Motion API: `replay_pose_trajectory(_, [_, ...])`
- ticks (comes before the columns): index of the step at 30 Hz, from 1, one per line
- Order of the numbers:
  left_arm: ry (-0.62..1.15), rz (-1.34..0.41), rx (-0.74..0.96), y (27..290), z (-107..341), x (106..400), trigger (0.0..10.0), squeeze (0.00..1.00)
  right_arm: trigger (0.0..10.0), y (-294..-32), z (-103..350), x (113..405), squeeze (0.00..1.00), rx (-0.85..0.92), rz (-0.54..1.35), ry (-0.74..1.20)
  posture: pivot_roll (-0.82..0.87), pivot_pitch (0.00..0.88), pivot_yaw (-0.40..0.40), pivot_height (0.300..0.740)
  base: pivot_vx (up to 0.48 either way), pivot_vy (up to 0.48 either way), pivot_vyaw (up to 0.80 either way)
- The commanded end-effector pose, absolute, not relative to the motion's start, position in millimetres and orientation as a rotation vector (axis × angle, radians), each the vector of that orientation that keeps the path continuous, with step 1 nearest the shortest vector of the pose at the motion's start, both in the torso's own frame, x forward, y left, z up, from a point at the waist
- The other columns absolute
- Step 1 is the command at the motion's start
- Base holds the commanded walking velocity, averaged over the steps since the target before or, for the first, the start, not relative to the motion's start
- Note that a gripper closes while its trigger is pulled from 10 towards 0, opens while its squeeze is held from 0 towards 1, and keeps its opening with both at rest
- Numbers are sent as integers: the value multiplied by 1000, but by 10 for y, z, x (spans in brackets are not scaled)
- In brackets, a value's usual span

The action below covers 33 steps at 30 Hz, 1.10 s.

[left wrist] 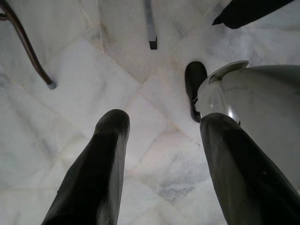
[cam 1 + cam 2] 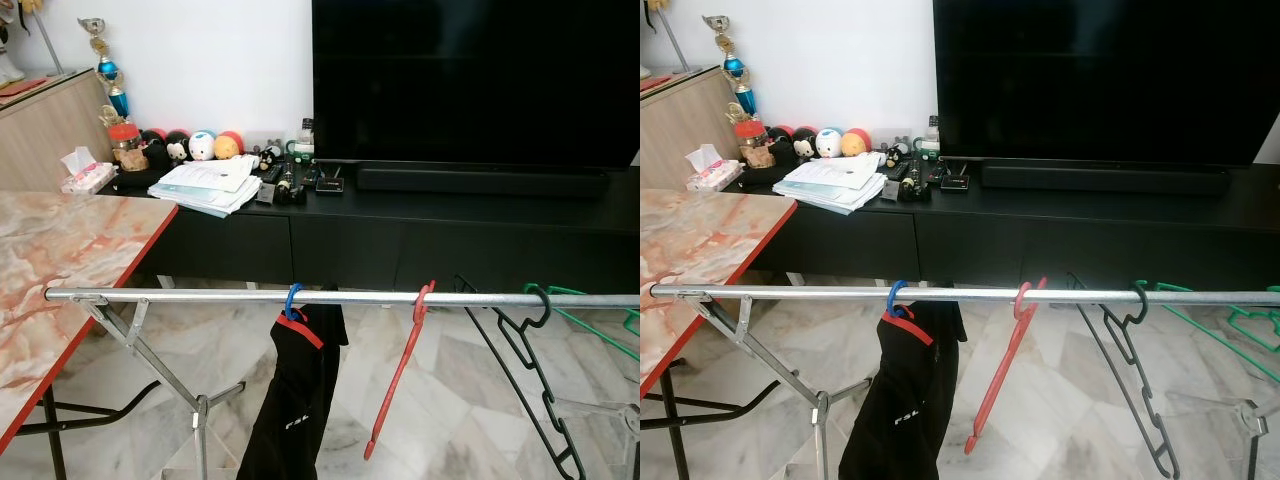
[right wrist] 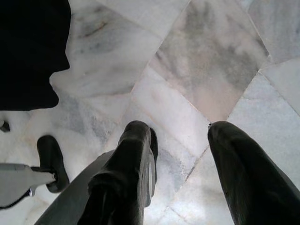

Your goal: Hang hanger

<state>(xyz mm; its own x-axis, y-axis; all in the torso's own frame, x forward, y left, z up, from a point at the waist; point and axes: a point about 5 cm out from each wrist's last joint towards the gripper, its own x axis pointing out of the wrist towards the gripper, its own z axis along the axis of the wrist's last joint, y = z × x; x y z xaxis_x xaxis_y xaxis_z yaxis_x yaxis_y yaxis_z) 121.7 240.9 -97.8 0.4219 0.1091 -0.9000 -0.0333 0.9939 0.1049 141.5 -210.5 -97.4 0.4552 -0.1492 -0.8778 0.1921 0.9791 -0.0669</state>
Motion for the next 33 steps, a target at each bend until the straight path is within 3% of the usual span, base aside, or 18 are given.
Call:
replay_pose_trajectory(1, [1134,100,70,2411,-982,1207,10000,0,10000,-2032,-957,1502,0,58,-192,1050,-13,0,41,740,0,0,0])
replay_pose_trajectory(15, [1168,93,70,2409,-1016,1090,10000,0,10000,-2078,-1006,1344,0,50,-187,1062,-10,0,50,740,0,0,0])
replay_pose_trajectory(33, [1160,94,50,2370,-1024,1093,10000,0,10000,-2010,-1017,1329,0,61,-123,1054,-17,0,44,740,-271,0,0])
